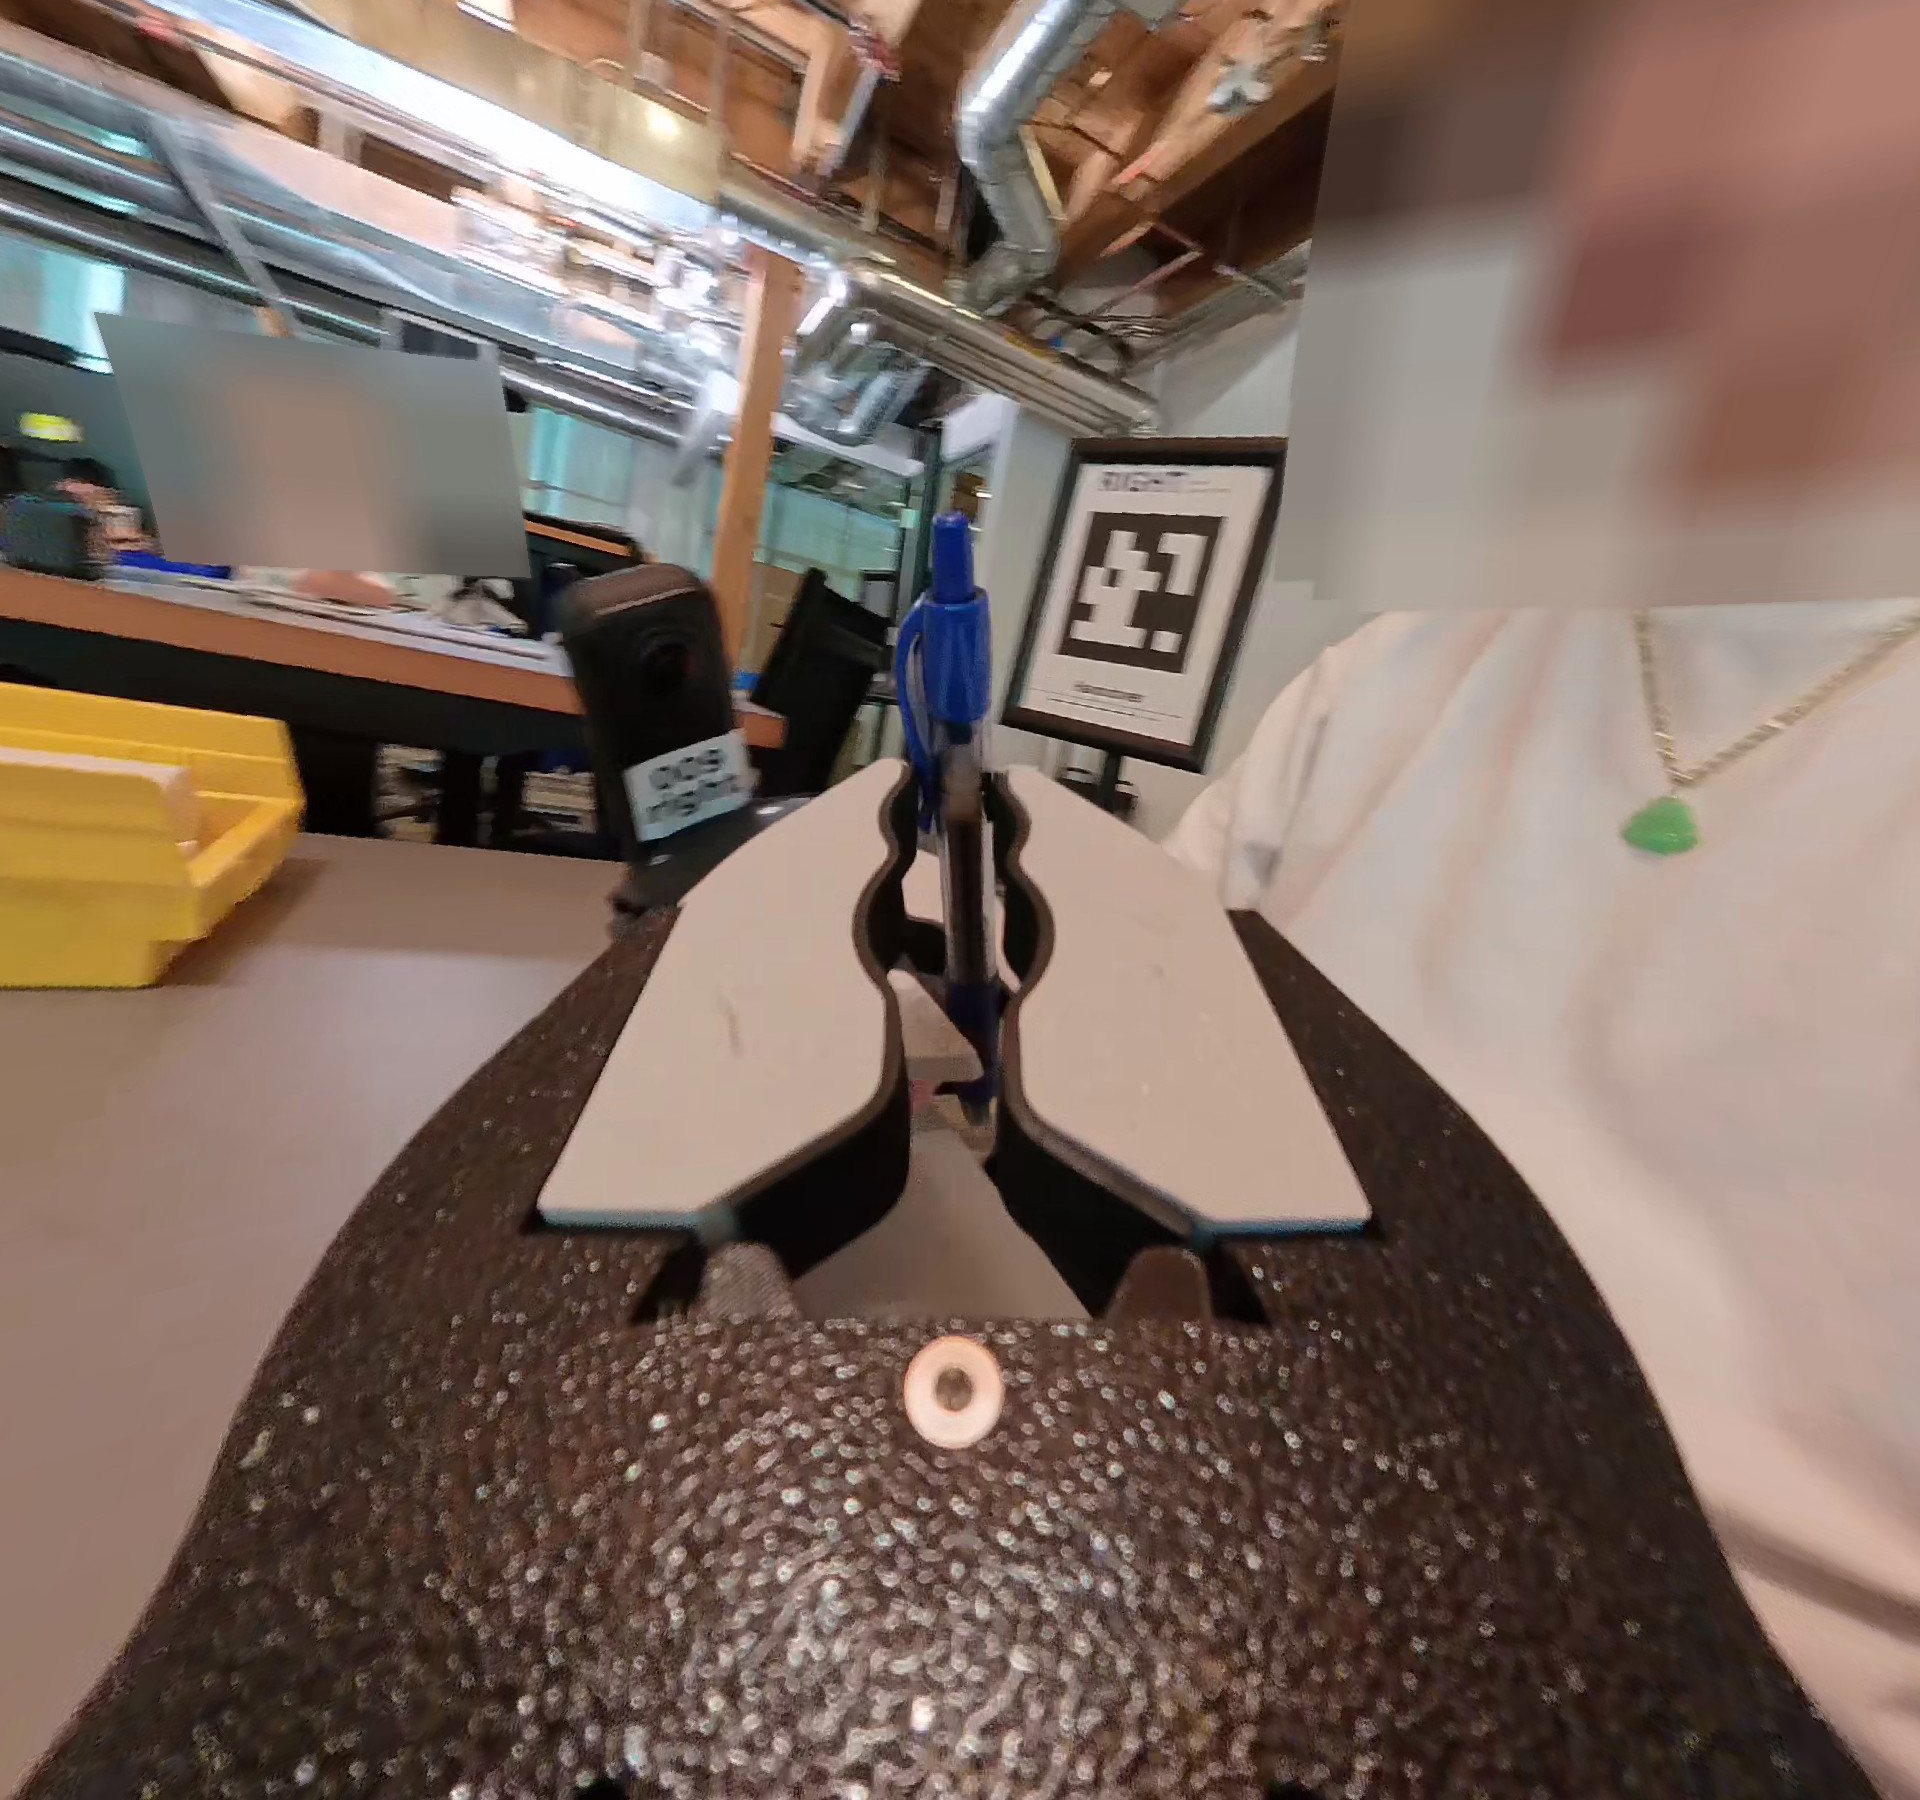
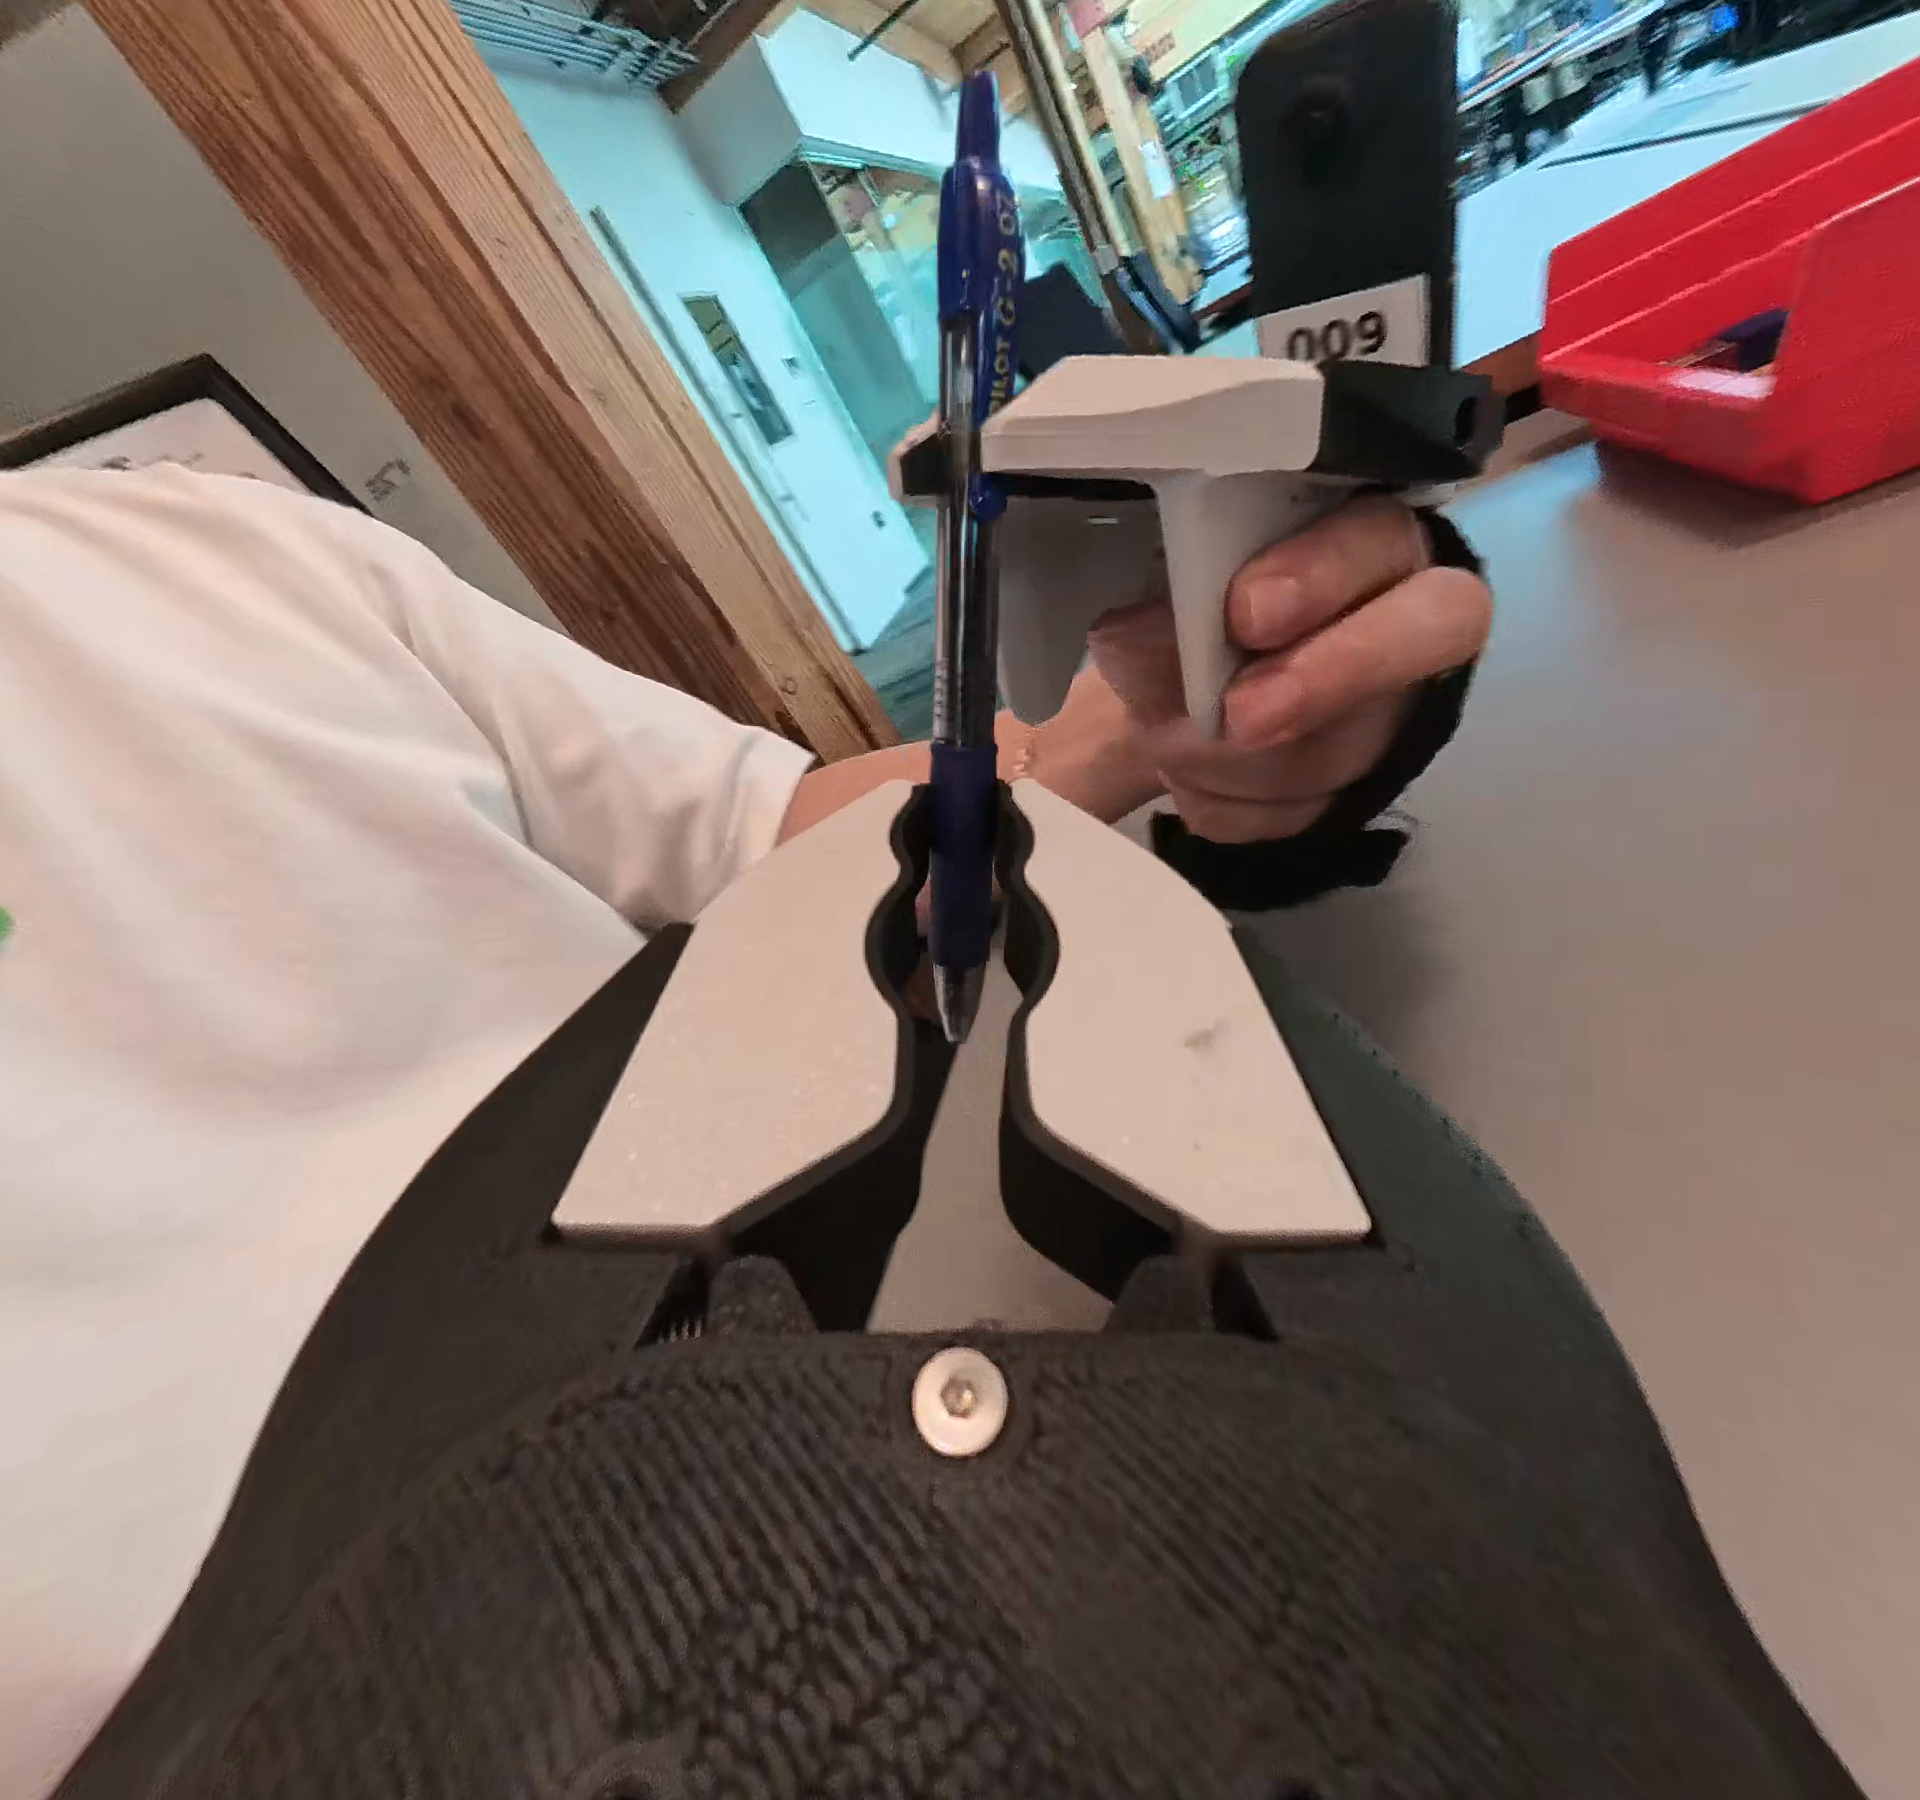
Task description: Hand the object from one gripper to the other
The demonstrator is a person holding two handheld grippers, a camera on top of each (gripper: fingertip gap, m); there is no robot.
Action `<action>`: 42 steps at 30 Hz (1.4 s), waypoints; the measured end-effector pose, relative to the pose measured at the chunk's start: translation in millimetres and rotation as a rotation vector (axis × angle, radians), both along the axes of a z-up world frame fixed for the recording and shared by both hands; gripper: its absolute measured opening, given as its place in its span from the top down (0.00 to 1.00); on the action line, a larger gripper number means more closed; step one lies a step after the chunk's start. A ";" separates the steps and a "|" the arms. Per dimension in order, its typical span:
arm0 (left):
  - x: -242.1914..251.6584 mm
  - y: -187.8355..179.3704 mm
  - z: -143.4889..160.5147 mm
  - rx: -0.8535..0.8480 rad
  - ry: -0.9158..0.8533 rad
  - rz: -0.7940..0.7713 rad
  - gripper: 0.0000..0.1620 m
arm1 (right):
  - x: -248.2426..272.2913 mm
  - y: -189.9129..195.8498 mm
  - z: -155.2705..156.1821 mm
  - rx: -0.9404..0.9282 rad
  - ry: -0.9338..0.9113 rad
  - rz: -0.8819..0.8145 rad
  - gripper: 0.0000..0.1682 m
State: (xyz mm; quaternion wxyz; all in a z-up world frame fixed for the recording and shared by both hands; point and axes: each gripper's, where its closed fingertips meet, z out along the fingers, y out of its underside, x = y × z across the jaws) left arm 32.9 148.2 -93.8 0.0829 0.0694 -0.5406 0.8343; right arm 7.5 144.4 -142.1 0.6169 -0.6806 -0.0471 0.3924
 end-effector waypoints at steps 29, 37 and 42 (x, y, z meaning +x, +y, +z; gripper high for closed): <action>95.7 16.5 -22.8 0.278 0.375 0.912 0.92 | 113.7 11.1 -32.1 -0.205 -0.991 -0.914 0.89; 30.3 4.9 19.5 0.134 0.013 0.349 0.92 | 69.0 -5.6 12.3 0.008 -0.063 -0.376 0.70; 11.1 7.4 12.4 0.098 -0.079 0.217 0.92 | 22.8 -11.3 7.5 -0.008 0.077 -0.043 0.76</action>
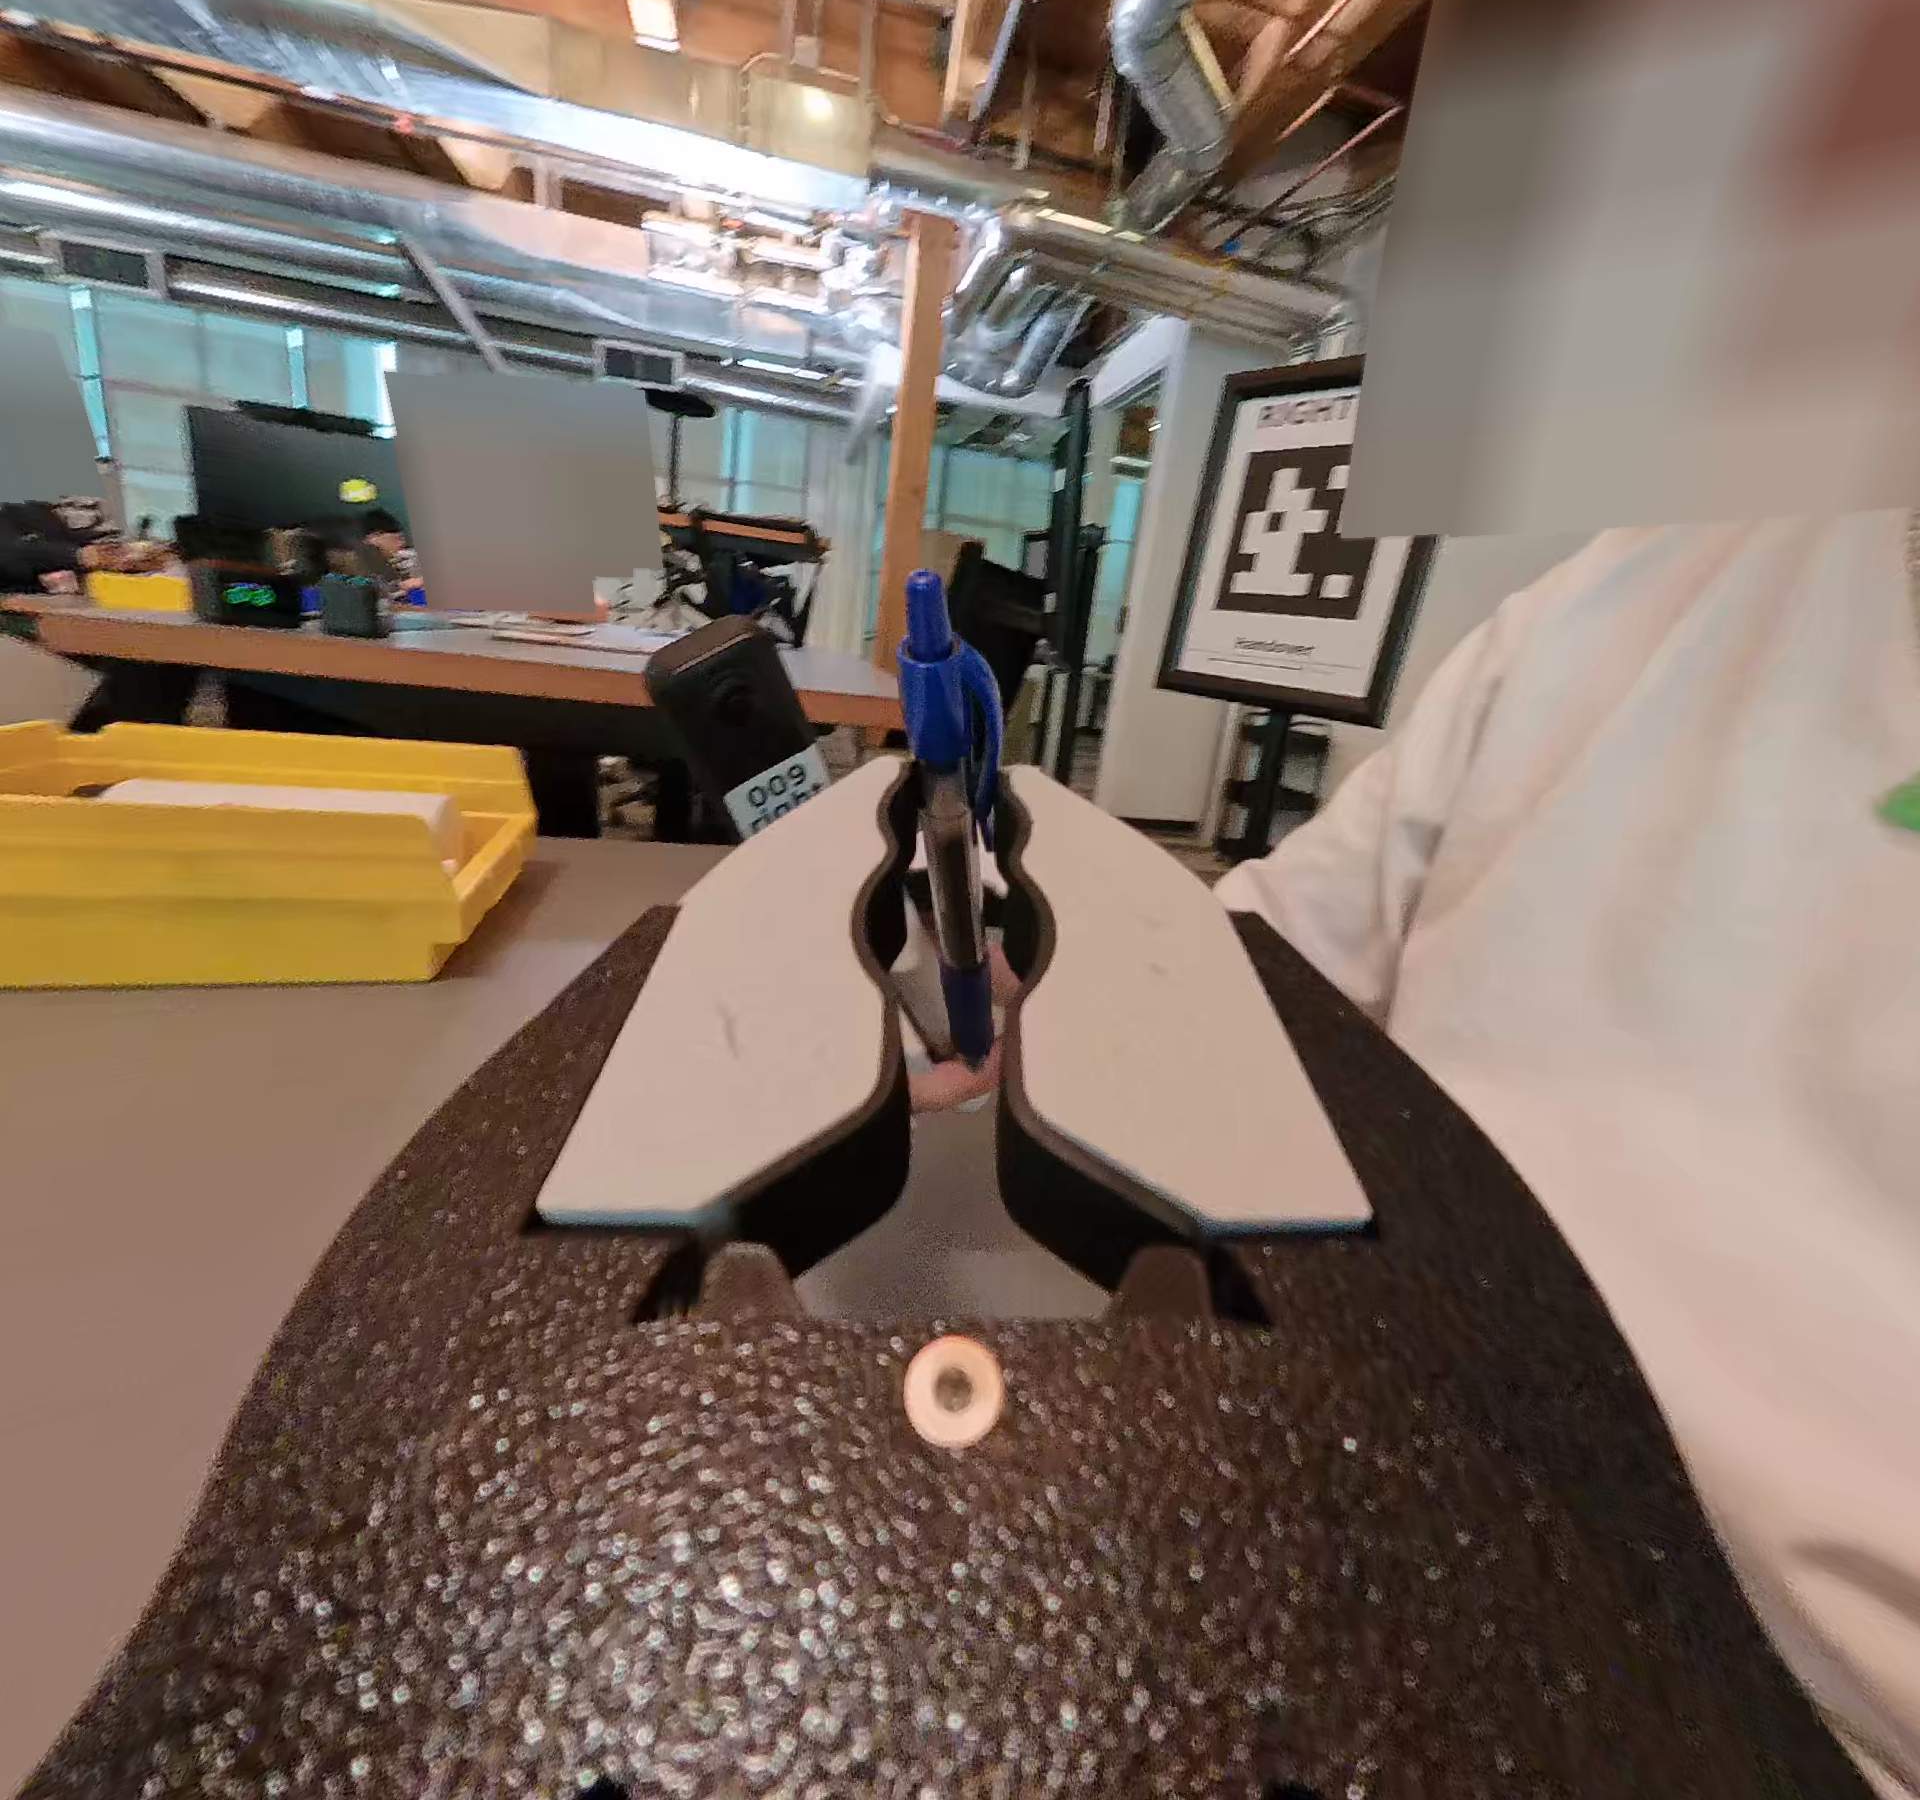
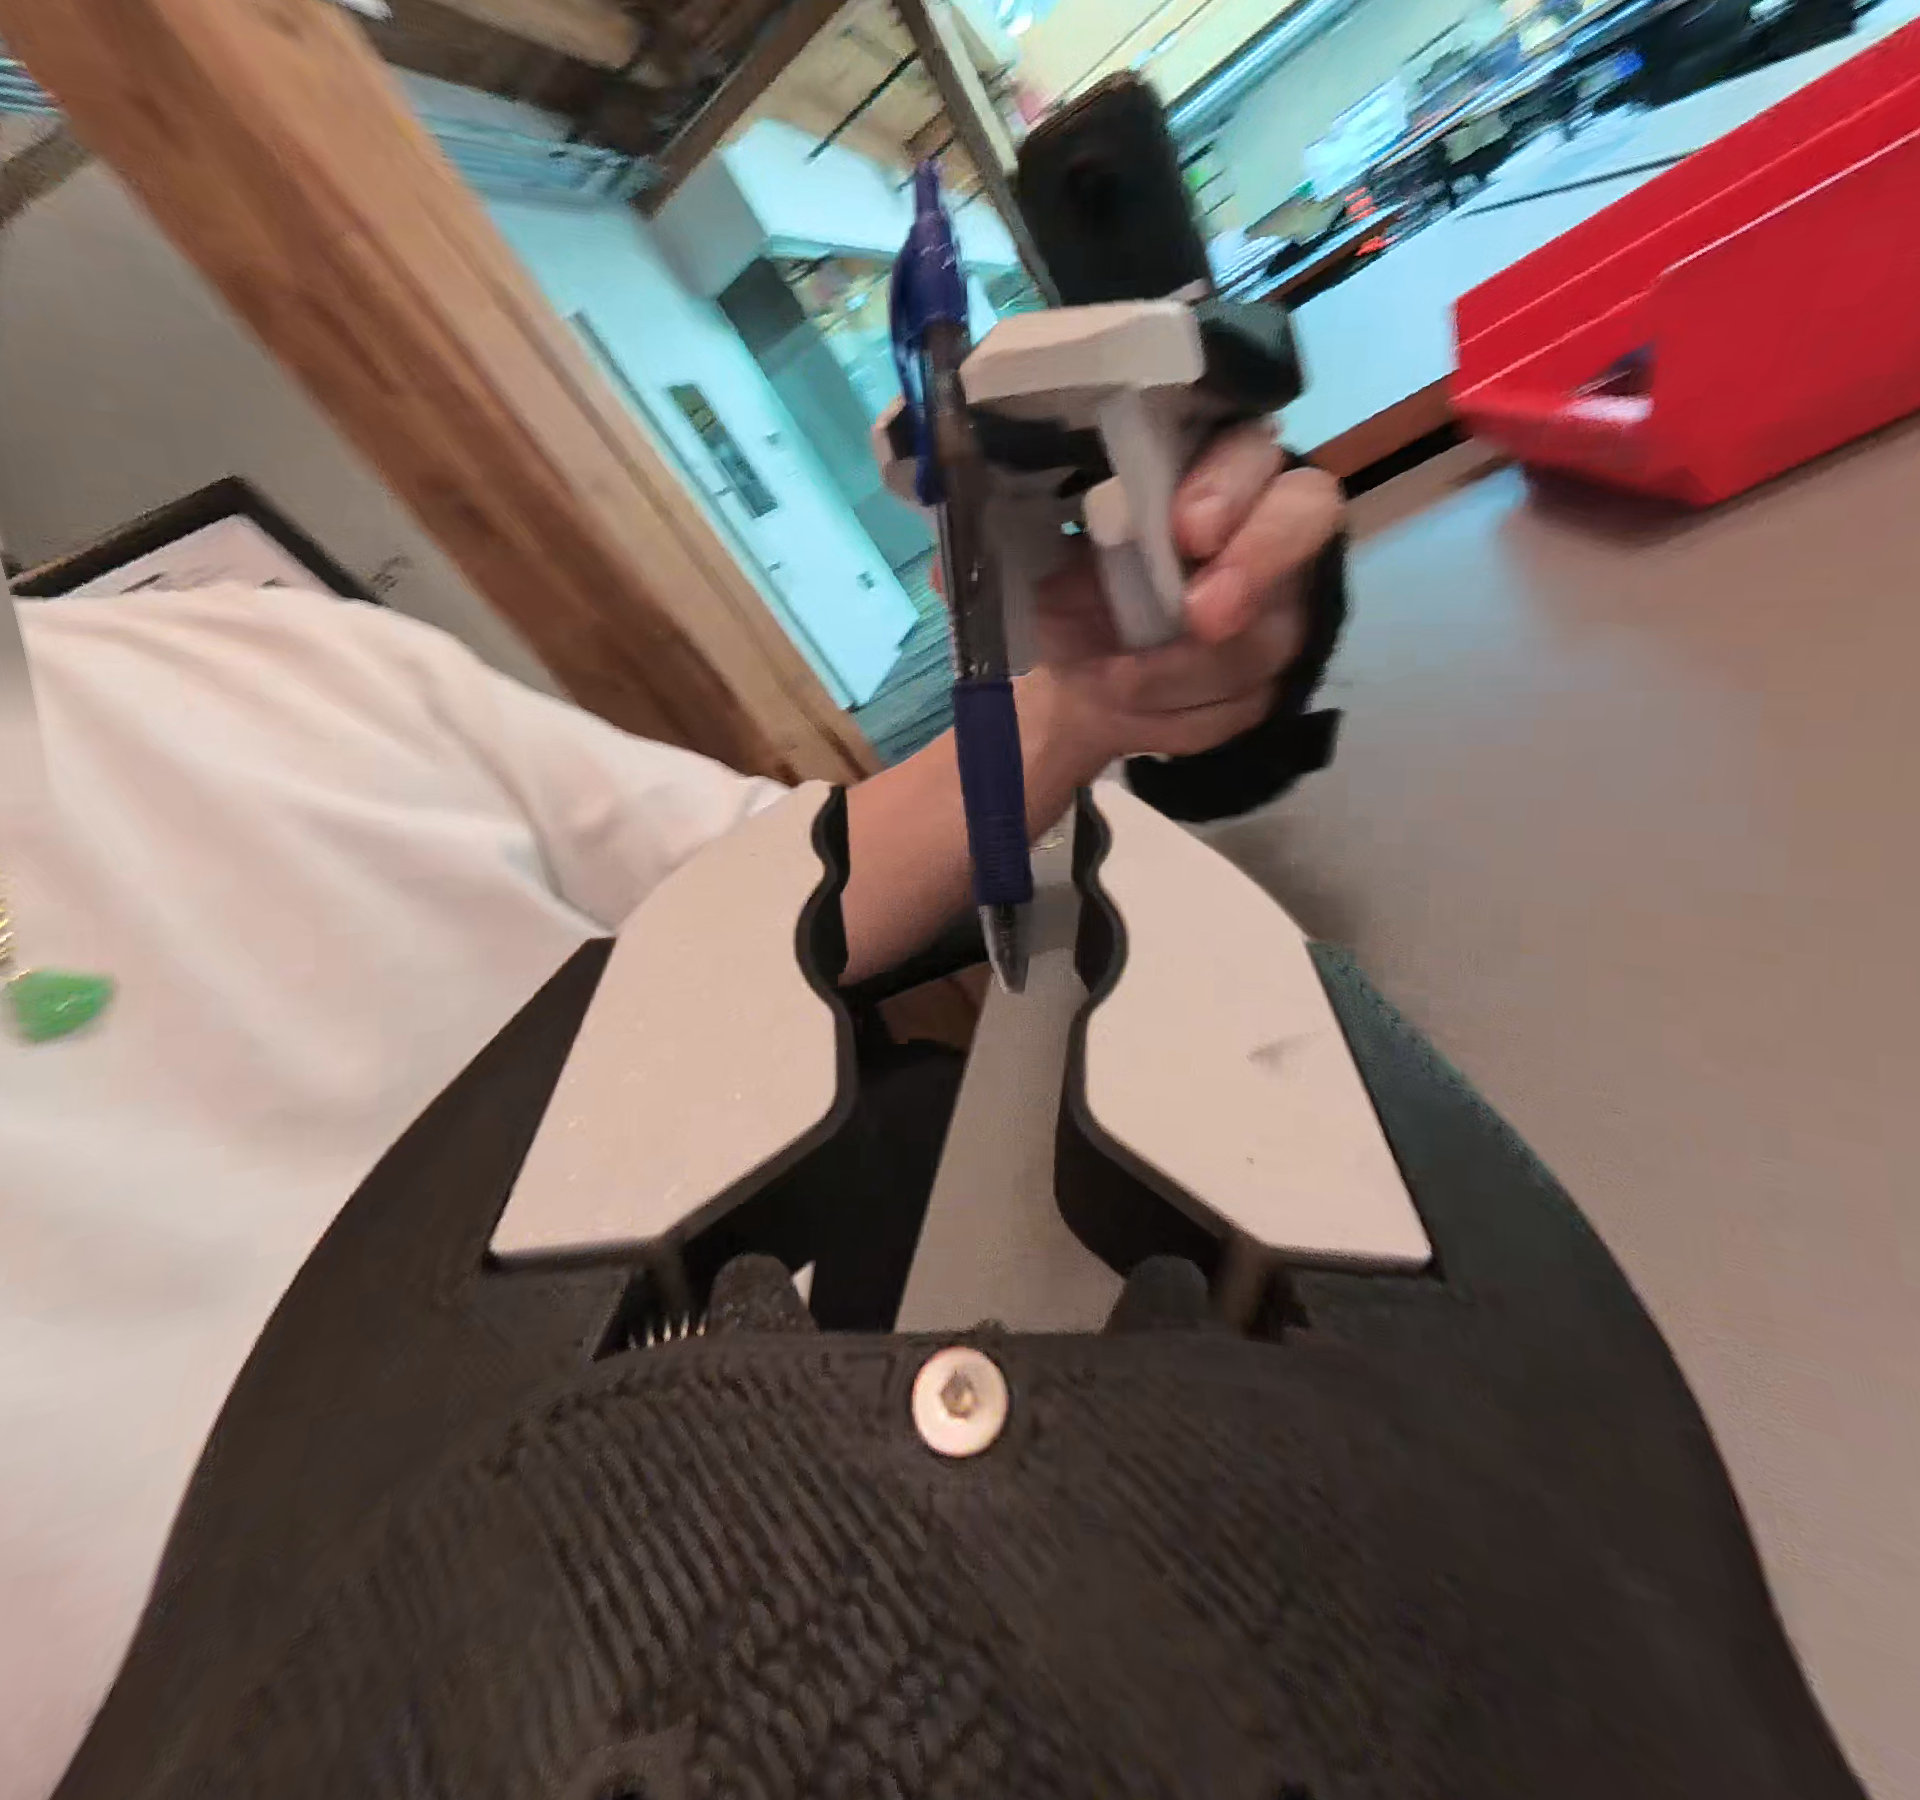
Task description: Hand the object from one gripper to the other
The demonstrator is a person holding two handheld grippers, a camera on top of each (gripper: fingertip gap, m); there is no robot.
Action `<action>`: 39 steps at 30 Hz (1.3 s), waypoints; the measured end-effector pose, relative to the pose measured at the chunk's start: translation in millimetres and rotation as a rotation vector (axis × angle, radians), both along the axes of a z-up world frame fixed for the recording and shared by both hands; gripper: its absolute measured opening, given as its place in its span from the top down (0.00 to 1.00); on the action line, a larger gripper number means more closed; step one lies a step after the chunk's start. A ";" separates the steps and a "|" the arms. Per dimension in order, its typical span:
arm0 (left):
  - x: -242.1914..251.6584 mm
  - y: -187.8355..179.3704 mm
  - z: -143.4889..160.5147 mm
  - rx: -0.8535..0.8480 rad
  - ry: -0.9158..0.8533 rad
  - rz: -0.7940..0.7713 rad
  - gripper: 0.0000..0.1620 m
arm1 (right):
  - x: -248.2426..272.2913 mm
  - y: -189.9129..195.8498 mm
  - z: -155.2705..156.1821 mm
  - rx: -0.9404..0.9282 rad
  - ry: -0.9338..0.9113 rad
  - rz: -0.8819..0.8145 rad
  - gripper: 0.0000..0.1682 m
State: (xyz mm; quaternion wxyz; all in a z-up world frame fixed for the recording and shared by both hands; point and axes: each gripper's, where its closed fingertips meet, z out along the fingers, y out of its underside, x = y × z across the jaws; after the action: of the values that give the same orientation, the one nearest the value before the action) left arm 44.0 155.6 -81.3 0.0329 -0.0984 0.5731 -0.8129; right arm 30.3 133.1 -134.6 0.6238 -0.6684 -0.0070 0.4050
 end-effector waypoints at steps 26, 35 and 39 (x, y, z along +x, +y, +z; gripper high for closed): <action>16.7 1.3 -90.7 0.777 0.172 0.228 0.87 | 47.4 -5.3 -55.2 -0.282 -0.999 -0.302 0.94; 18.0 -2.6 -89.8 0.735 0.173 0.194 0.94 | 49.6 -6.6 -58.7 -0.281 -1.026 -0.297 0.94; 23.9 1.2 -82.9 0.644 0.174 0.207 0.94 | 58.2 -5.7 -48.7 -0.220 -0.945 -0.372 0.88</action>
State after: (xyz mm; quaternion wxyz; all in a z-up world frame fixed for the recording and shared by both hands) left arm 67.8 156.7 -164.3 0.0953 -0.2095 0.7878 -0.5713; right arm 88.5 127.4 -183.3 0.5398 -0.8300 -0.1265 -0.0604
